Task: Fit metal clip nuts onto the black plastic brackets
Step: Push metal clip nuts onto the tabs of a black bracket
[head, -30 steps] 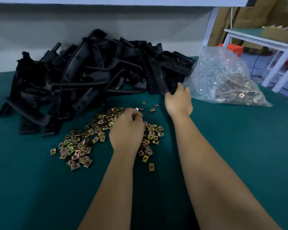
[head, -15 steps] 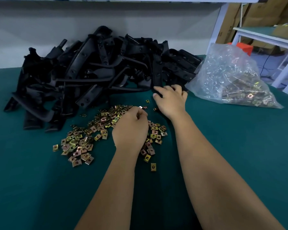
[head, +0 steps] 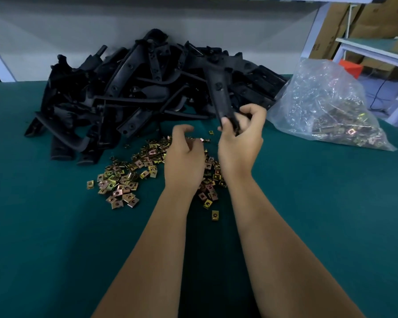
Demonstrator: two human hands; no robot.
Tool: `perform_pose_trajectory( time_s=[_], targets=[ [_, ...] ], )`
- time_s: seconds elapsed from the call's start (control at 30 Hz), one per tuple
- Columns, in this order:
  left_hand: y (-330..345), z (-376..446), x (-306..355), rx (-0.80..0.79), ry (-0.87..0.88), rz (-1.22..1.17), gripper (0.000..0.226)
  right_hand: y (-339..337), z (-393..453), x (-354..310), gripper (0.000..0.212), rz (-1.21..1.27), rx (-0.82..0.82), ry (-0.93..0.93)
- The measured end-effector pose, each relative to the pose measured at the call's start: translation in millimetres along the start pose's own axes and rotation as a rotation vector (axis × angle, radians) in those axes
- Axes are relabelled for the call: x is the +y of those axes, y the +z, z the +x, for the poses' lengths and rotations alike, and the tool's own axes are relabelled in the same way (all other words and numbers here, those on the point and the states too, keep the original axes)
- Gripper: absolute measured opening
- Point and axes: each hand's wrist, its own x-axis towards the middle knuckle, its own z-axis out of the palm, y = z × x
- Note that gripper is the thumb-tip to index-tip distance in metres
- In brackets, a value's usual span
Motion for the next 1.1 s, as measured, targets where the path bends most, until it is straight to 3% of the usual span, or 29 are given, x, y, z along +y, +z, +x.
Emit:
perform_pose_trajectory(
  time_s=[0.07,0.23,0.3,0.37,0.43,0.57,0.67,0.8,0.9,1.03,1.1],
  targets=[
    [-6.4,0.2,3.4,-0.035,-0.009,-0.244,0.024,-1.4,-8.2,-2.4,0.040,-0.031,-0.096,-0.046],
    [-34.6,10.5,4.1,-0.161,-0.268,-1.004,0.054,-11.2,-5.4,-1.7,0.027,-0.119,-0.241,-0.184],
    [-48.5,12.5,3.4,-0.278,-0.338,-1.135,0.069,-12.5,-3.3,-0.2,0.029,-0.128,-0.255,-0.207],
    [-56.3,13.3,3.1,-0.383,-0.406,-1.157,0.084,-13.5,-1.2,2.6,0.030,-0.153,-0.245,-0.243],
    [-57.7,11.8,4.9,-0.470,-0.461,-1.098,0.083,-14.9,0.7,3.2,0.031,-0.190,-0.220,-0.269],
    [-57.0,8.1,3.2,-0.578,-0.373,-1.104,0.038,-18.0,5.6,0.9,0.043,-0.218,-0.094,-0.193],
    [-55.5,14.1,-4.2,-0.516,-0.237,-1.154,0.057,-21.5,11.0,4.9,0.054,-0.209,-0.004,-0.032],
    [-51.5,21.1,-7.6,-0.285,-0.141,-1.112,0.094,-29.8,22.5,16.7,0.036,-0.353,-0.001,0.158],
    [-49.3,26.0,-11.8,-0.158,-0.167,-1.008,0.098,-33.3,26.2,22.6,0.046,-0.464,-0.120,0.190],
    [-46.6,27.7,-9.4,-0.073,-0.198,-0.844,0.032,-28.3,25.9,21.6,0.043,-0.826,-0.468,0.082],
    [-43.8,26.9,-7.8,-0.025,-0.234,-0.920,0.022,-23.2,23.3,20.3,0.042,-0.969,-0.630,0.029]
  ],
)
